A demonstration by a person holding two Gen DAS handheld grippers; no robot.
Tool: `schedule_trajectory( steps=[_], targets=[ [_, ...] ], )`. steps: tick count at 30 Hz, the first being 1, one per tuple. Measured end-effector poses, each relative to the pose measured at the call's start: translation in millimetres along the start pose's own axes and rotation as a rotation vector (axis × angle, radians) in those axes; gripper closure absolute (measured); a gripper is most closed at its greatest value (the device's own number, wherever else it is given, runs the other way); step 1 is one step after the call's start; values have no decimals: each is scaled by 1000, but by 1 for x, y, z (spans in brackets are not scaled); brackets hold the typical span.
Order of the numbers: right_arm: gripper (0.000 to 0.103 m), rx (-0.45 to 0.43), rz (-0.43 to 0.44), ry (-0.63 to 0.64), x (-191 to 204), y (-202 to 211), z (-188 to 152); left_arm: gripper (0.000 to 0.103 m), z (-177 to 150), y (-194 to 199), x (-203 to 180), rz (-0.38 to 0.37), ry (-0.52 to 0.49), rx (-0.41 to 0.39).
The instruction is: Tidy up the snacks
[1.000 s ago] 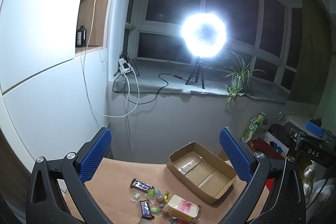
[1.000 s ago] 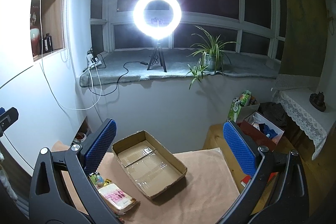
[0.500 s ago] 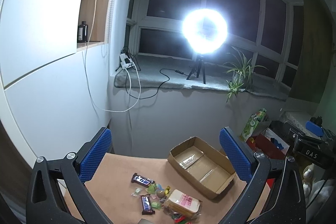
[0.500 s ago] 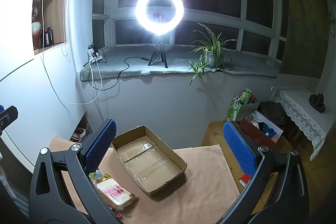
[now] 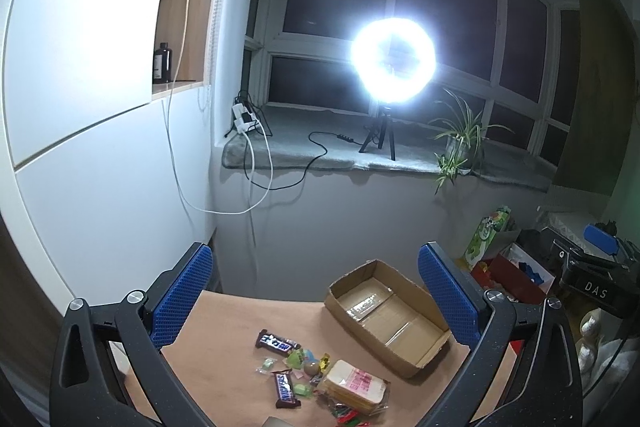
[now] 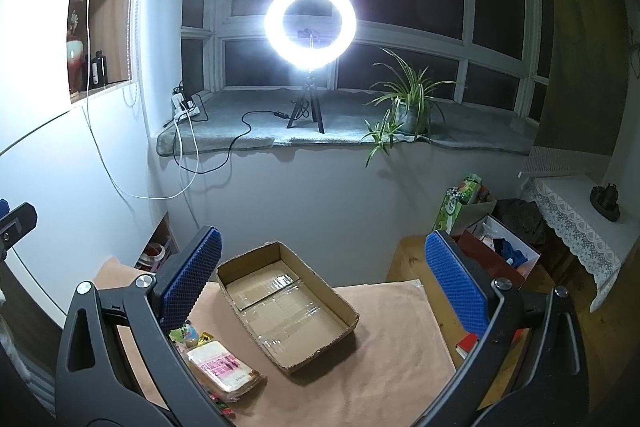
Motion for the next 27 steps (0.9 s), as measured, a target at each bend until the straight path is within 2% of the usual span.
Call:
schedule_trajectory(
  steps=[27],
  targets=[
    [0,12,-1,2,1,0,-5,1,-2,-1,-4,-12,-6,4]
  ],
)
Point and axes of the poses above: each gripper's, at about its wrist camera, not at the fingertips, and y roughly against the way its jaws point, x to its left, z to its top, the point moved 6 cm from there along -y, roughly the way its jaws point, and after that the axes turned 5 degrees about -x, right-handed, at the moved point
